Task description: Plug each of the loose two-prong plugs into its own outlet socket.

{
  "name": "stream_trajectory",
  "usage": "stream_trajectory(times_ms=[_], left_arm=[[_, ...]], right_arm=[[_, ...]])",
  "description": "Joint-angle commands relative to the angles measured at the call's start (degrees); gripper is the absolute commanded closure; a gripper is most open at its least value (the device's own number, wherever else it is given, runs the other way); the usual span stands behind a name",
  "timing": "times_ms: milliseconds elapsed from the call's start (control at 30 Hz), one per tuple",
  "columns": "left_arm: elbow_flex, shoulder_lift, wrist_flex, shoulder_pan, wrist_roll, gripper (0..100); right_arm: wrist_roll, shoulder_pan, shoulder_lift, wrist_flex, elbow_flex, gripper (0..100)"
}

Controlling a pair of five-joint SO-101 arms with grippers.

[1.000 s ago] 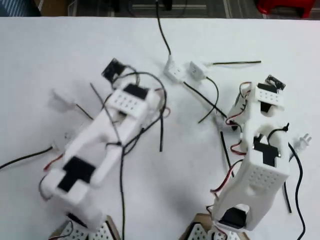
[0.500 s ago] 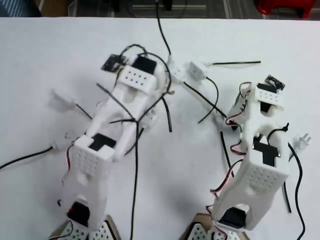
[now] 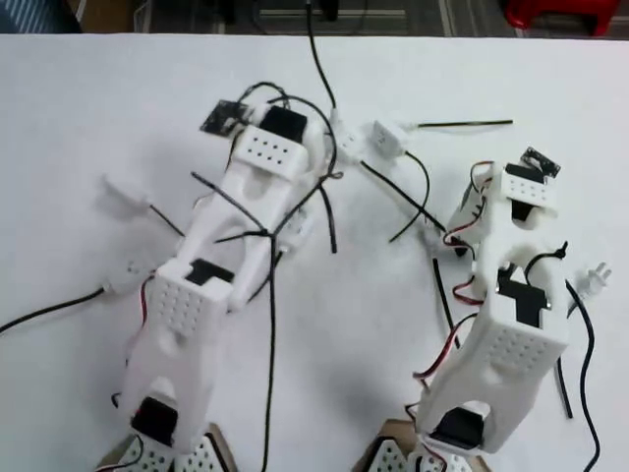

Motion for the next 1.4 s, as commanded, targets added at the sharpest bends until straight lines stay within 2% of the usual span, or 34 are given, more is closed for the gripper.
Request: stream_trajectory(times_ms=[0, 300, 467, 667, 767, 1067, 1233, 1300, 1367], left_arm=[[-1.7, 0.2, -0.9, -0.3, -4.1, 98], [-1.1, -0.6, 0.5, -0.4, -4.5, 98], [-1.5, 3.7, 0.8, -0.7, -5.4, 98], [-1.7, 6.7, -0.4, -0.1, -22.3, 97], [-1.7, 4.7, 0.2, 0.5, -27.5, 92], [-1.7, -4.6, 6.5, 5.2, -28.5, 65], [-1.6, -8.6, 10.1, 5.2, -29.4, 62], [-1.1, -9.0, 11.3, 3.8, -35.9, 62], [-0.9, -8.1, 11.9, 1.9, -46.4, 62]], right_arm=[[0.3, -0.9, -2.2, -2.2, -0.3, 73.3], [0.3, -0.9, -2.2, -2.2, -0.3, 73.3], [0.4, -0.9, -2.2, -2.2, -0.3, 73.3], [0.5, -0.9, -2.2, -2.2, -0.3, 73.3], [0.5, -0.9, -2.2, -2.2, -0.3, 73.3], [0.6, -0.9, -2.2, -2.7, -0.3, 73.3], [0.6, -0.9, -2.2, -2.9, -0.2, 73.3], [0.6, -0.9, -2.2, -2.9, -0.2, 73.3], [0.6, -0.9, -2.2, -2.9, -0.2, 73.3]])
